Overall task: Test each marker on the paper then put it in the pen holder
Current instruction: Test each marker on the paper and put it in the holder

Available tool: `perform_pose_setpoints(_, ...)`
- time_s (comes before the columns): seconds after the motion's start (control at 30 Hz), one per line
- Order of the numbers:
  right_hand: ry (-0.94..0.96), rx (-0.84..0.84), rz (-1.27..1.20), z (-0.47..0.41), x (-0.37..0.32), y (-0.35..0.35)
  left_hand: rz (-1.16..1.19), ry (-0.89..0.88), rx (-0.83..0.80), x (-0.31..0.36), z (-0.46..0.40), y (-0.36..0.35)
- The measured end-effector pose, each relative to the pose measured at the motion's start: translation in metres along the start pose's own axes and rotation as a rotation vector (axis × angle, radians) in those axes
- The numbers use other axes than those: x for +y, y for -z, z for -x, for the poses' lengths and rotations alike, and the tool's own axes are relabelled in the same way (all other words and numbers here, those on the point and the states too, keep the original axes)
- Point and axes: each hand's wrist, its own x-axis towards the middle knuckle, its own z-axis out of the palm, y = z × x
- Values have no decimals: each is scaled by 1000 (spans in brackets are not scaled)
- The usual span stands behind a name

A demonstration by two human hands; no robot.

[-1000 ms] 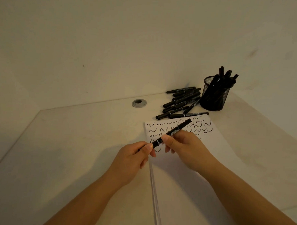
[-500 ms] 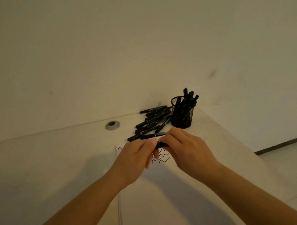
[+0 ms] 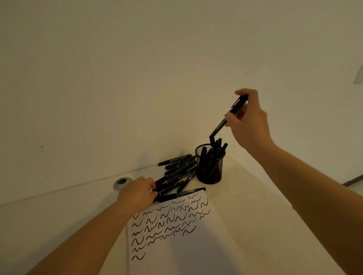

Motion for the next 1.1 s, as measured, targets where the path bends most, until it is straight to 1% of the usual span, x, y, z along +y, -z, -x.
perform_pose_setpoints(0.07,-5,-40,47,-4,4,-9,0,-6,1,1,-5,-6)
perform_pose_setpoints(0.2,-41,-209,217,-3,22,-31,19,-15,13,3,-11,-12)
perform_pose_setpoints(0.37,-64,-346,398,1,43,-55,-11,-46,6,-1,-15,-19)
perform_pose_setpoints(0.57,-72,-382,600,6,59,-69,13,-48,-39,-9,-17,-19)
perform_pose_setpoints(0.7,-20,-402,680,10,62,-73,48,-27,-7,-8,-18,-24)
perform_pose_setpoints(0.77,6,-394,693,13,62,-73,78,-9,28,-8,-17,-26)
perform_pose_setpoints(0.8,40,-357,702,17,61,-71,96,7,52,-9,-16,-26)
perform_pose_setpoints(0.9,245,-144,709,35,50,-65,171,92,136,-15,-11,-22)
perform_pose_setpoints(0.97,397,-62,663,51,39,-63,268,147,182,-16,-7,-14)
perform_pose_setpoints(1.0,428,-87,633,60,34,-63,339,157,196,-15,-4,-9)
perform_pose_setpoints(1.03,411,-145,585,70,28,-64,422,152,200,-13,1,-4)
perform_pose_setpoints(1.07,327,-227,511,80,22,-66,512,130,188,-9,5,1)
perform_pose_setpoints(1.1,187,-320,415,89,17,-69,607,98,158,-4,13,7)
